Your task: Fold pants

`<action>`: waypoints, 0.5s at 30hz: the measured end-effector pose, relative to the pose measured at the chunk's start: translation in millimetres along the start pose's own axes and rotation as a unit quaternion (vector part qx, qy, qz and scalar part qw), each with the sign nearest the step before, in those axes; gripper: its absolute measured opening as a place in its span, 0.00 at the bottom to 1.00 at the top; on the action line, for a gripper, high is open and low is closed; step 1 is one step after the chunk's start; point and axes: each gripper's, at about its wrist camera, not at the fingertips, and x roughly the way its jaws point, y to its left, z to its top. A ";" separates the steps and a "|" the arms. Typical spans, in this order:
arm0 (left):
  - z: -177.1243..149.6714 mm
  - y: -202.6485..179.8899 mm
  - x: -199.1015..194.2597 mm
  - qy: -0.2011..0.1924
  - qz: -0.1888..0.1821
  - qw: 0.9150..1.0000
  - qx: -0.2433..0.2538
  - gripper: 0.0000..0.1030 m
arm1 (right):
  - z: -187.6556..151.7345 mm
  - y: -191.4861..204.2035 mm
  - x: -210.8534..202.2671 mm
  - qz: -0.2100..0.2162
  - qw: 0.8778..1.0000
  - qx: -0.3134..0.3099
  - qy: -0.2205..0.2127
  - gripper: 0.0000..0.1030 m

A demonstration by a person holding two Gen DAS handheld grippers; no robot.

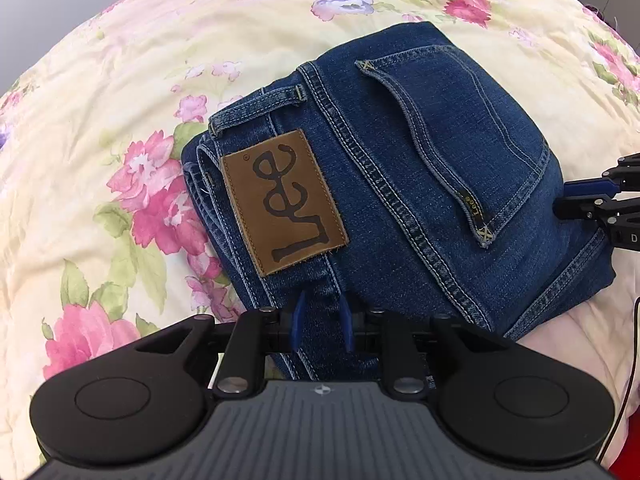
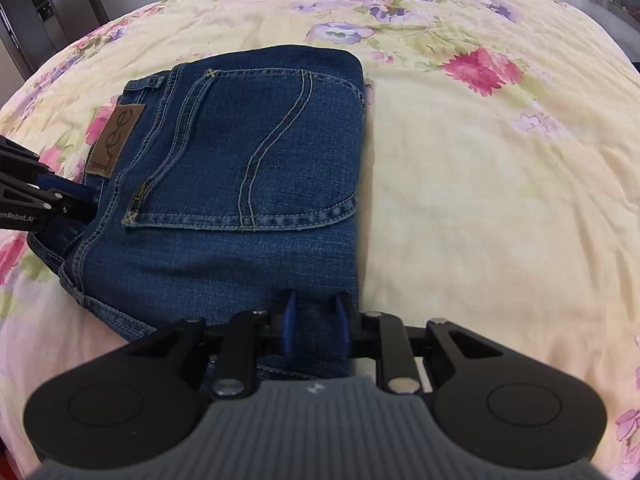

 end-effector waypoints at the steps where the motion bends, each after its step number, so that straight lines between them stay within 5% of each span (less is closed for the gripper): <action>1: -0.2 1.3 -4.0 -0.003 -0.001 1.000 -0.003 0.25 | 0.7 -0.4 -0.4 0.001 1.000 0.002 0.002 0.17; 8: -5.0 22.8 -46.2 -0.043 0.002 0.998 -0.038 0.36 | 6.9 -1.9 -25.3 -0.006 1.000 0.002 -0.009 0.30; 15: -9.8 52.4 -78.1 -0.093 -0.023 0.987 -0.127 0.62 | 18.4 -11.7 -62.9 0.013 0.998 0.031 -0.049 0.47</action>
